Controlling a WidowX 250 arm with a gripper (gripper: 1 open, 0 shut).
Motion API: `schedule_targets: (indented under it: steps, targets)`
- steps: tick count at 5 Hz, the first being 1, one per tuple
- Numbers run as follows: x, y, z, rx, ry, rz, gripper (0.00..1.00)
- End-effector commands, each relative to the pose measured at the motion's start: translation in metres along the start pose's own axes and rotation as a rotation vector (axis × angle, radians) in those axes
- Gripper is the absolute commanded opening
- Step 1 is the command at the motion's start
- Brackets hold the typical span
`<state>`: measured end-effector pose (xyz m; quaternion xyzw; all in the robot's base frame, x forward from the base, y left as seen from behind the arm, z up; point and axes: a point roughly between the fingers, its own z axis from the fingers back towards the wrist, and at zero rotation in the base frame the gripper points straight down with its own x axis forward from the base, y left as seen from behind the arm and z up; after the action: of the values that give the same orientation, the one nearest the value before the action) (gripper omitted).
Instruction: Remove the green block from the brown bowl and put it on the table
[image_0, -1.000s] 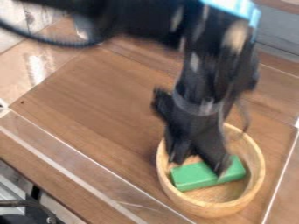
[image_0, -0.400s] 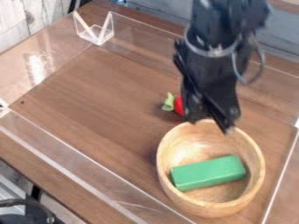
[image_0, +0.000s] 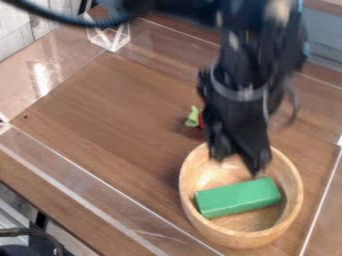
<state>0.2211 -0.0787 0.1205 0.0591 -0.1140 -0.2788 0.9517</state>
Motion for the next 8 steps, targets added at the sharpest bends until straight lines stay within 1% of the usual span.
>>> schedule_targets:
  steps: [1,2,3,4,5,6,7,8]
  targets:
    - [0.009,0.020,0.030,0.034,-0.058,-0.046,0.00]
    - [0.006,0.012,0.011,0.034,-0.085,-0.073,1.00]
    - [0.002,0.003,-0.006,0.036,-0.106,-0.102,1.00]
    - [0.013,-0.005,-0.001,0.066,-0.105,0.002,0.00]
    - [0.023,-0.016,-0.003,0.088,-0.098,0.116,1.00]
    - [0.019,-0.023,-0.023,0.089,-0.115,0.138,1.00]
    - [0.011,-0.028,-0.045,0.090,-0.130,0.158,1.00]
    - [0.013,-0.025,-0.050,0.071,-0.134,0.133,1.00]
